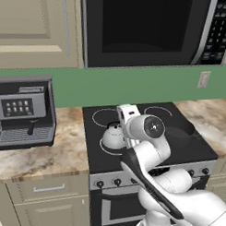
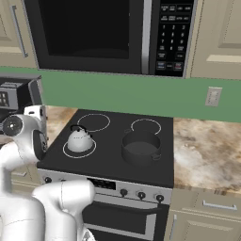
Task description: Pick the kettle from the counter and place it on a stove burner. Then turn the burner on.
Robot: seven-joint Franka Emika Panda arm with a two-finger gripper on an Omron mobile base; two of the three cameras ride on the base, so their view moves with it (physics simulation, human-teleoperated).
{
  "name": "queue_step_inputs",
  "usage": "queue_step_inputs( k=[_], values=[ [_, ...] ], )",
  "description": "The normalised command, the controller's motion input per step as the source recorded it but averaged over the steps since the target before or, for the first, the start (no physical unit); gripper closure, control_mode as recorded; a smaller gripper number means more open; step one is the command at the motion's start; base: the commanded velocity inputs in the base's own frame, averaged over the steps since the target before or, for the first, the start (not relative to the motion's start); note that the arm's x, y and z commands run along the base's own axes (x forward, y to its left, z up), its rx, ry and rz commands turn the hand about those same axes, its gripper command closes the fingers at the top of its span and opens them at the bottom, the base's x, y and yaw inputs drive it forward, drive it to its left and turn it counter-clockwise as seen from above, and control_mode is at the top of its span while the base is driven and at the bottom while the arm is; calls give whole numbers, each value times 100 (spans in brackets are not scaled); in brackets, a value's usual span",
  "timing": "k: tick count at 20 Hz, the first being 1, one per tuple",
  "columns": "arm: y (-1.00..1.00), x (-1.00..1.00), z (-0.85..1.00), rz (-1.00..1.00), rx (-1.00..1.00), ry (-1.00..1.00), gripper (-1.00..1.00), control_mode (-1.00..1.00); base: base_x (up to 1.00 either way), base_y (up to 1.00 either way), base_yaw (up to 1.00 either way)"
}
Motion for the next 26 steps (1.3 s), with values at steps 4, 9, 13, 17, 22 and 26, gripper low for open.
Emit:
queue_step_inputs(
  k=[4, 9, 13, 17, 22, 26],
  values=[
    [40, -46, 0, 17, -18, 0, -100, -100, 0, 0, 0],
    [25, -42, -2, 21, -18, 0, -100, -100, 0, 0, 0],
    [12, -34, -11, 22, -14, -2, -100, -100, 0, 0, 0],
    [11, -14, -26, 18, -14, -3, -100, -100, 0, 0, 0],
    [13, -20, -25, 18, -22, -8, -100, -100, 0, 0, 0],
    [18, -28, -36, 13, -22, -21, -100, -100, 0, 0, 0]
  ],
)
